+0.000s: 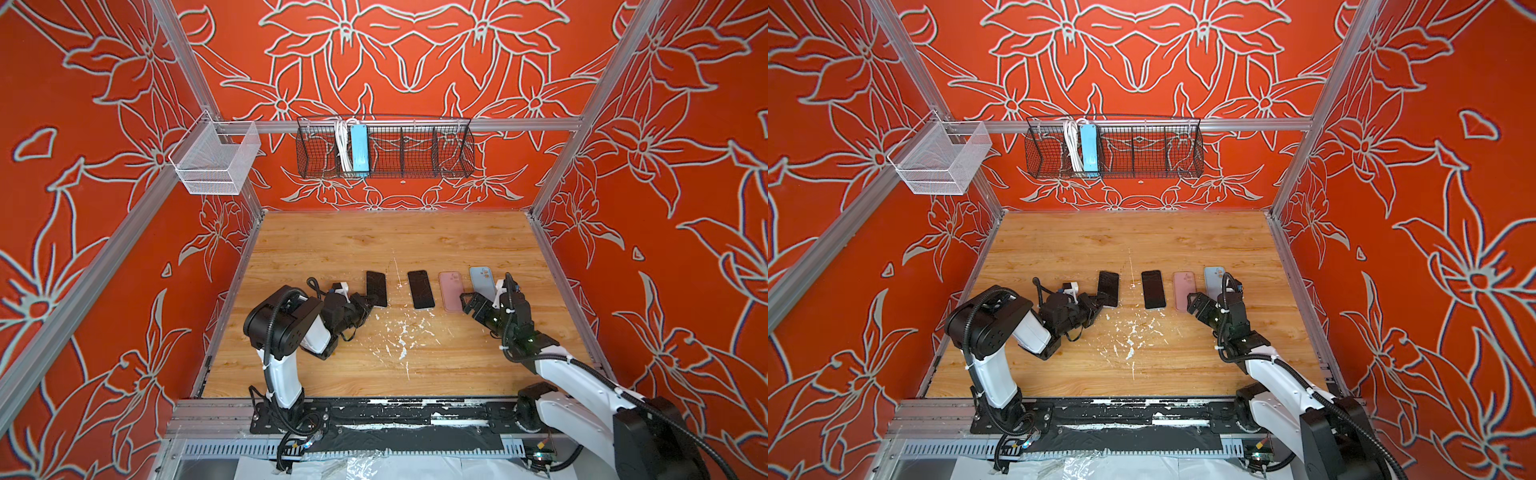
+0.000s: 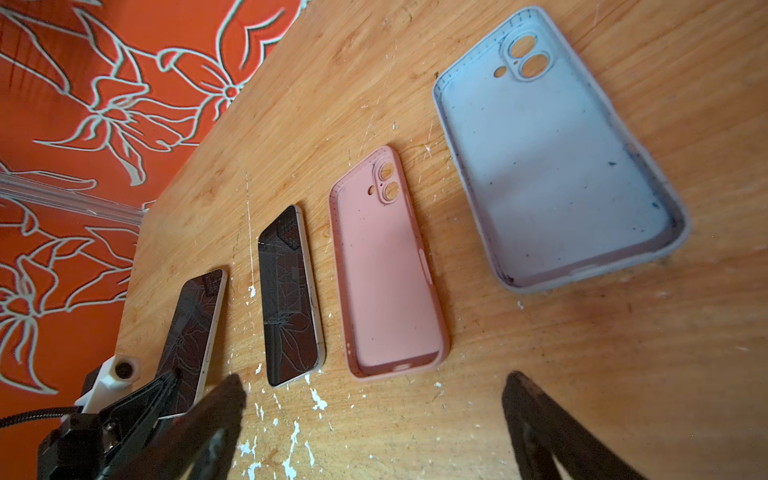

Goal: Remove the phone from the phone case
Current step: 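Lower the phone flat beside the dark phone and open the left gripper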

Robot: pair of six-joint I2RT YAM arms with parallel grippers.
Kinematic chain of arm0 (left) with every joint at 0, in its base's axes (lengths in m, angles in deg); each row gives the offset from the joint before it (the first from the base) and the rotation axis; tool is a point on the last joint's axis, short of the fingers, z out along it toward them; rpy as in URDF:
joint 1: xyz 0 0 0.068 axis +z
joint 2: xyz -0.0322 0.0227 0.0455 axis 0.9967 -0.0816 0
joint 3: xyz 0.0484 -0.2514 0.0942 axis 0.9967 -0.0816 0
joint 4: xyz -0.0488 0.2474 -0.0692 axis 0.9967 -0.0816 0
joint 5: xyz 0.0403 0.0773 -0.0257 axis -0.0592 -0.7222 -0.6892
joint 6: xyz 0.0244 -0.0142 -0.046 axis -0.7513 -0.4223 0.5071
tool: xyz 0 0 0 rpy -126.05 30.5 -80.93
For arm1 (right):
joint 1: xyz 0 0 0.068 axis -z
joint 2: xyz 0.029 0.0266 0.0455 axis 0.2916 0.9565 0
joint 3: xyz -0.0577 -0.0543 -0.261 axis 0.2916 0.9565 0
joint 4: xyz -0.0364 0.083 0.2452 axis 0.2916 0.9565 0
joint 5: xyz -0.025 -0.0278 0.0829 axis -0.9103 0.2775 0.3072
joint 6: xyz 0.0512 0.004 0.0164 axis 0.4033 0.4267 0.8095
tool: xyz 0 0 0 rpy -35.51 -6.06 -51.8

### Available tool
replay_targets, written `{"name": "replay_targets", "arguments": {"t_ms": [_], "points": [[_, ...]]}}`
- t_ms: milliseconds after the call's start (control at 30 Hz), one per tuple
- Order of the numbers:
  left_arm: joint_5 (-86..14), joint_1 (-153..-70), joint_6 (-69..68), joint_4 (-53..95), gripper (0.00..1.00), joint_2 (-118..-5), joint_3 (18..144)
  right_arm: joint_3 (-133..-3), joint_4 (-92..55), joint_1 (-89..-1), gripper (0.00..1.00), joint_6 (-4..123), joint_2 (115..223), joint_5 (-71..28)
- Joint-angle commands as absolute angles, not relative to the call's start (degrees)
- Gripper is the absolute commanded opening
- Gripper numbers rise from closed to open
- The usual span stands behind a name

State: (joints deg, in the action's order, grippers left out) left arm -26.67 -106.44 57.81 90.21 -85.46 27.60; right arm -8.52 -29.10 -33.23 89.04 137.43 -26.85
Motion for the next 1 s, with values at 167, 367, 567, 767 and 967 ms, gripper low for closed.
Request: {"name": "replay_targets", "arguments": {"t_ms": [167, 367, 567, 767, 967], "points": [[-28.08, -106.99, 59.36, 94.97, 0.14, -85.89, 26.96, -7.78, -29.34, -33.62, 0.98, 89.91, 136.7, -28.36], [-28.17, -107.14, 59.62, 94.04, 0.17, -85.84, 26.96, -7.56, -29.6, -33.61, 0.98, 90.07, 136.71, -28.58], [-28.28, -107.25, 59.75, 93.1, 0.18, -85.72, 26.89, -7.56, -29.52, -33.65, 0.98, 90.09, 136.62, -28.61], [-28.53, -107.29, 60.62, 92.08, 0.25, -85.71, 26.52, -7.56, -29.52, -33.66, 0.98, 90.1, 136.44, -28.65], [-28.88, -107.47, 61.3, 90.45, 0.28, -84.68, 26.11, -7.52, -29.61, -33.63, 0.98, 90.3, 136.5, -28.84]]}}
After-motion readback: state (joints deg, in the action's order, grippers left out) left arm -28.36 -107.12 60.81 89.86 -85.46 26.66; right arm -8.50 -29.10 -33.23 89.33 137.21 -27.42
